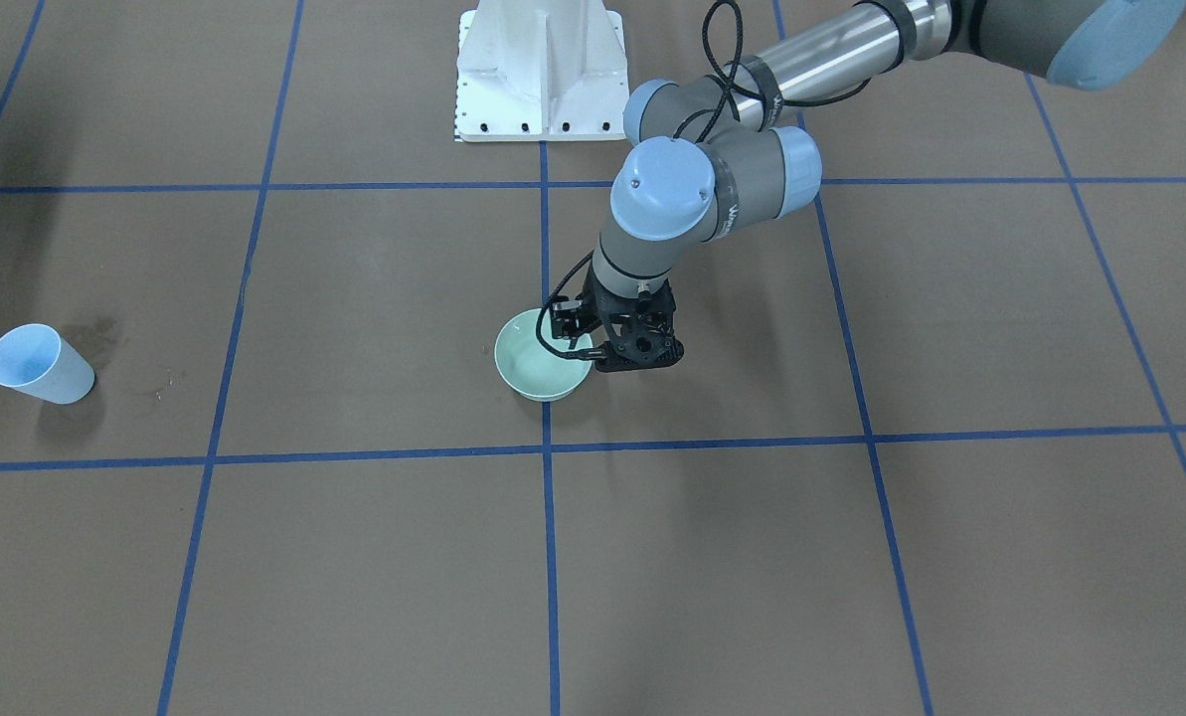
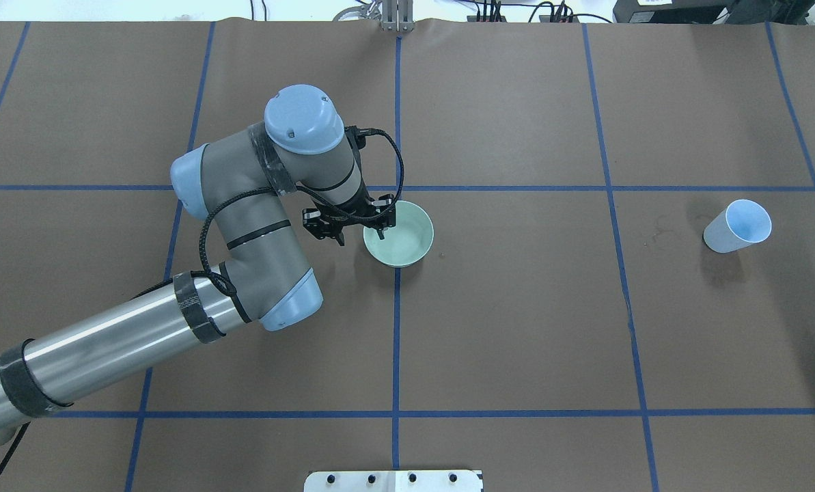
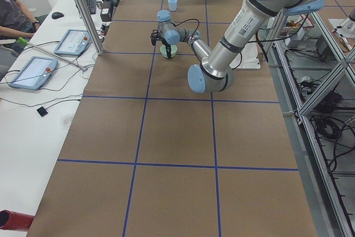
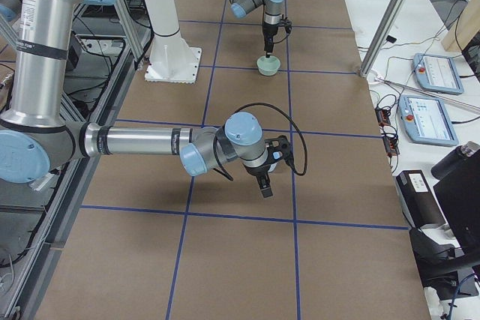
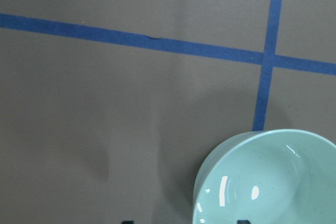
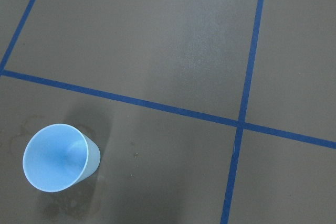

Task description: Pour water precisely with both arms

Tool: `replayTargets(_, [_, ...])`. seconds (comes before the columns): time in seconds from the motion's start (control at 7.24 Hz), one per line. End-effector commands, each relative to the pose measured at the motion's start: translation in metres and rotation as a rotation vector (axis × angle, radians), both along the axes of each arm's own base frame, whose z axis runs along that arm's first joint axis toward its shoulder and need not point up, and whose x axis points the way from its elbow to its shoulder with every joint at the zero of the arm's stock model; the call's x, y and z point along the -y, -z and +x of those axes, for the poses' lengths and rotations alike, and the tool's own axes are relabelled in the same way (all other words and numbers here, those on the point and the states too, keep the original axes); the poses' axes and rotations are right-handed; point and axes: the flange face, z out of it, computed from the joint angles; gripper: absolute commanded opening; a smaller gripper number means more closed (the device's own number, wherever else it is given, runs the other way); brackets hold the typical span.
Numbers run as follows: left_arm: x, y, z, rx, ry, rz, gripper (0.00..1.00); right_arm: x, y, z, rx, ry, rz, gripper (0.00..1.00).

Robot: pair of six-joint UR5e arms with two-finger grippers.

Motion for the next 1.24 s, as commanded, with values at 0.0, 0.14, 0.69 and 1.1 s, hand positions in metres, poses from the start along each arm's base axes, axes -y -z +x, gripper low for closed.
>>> replayTargets(0.0, [-0.001, -0.002, 0.011, 0.002, 0.002, -0.011, 0.53, -0.002, -0.004, 0.001, -0.001, 0.042, -0.001, 1.0])
replayTargets(0.14, [-0.001, -0.002, 0.011, 0.002, 0.001, -0.012, 0.12, -0.002, -0.004, 0.002, 0.003, 0.041, -0.001, 1.0])
replayTargets(0.69, [0.008, 0.011, -0.014, -0.031, 0.017, 0.008, 0.0, -0.001, -0.003, 0.003, 0.006, 0.04, 0.0, 1.0])
replayTargets(1.1, [-0.017, -0.129, -0.183, -0.015, -0.044, 0.088, 0.0, -0.001, -0.001, 0.003, 0.006, 0.039, 0.005, 1.0])
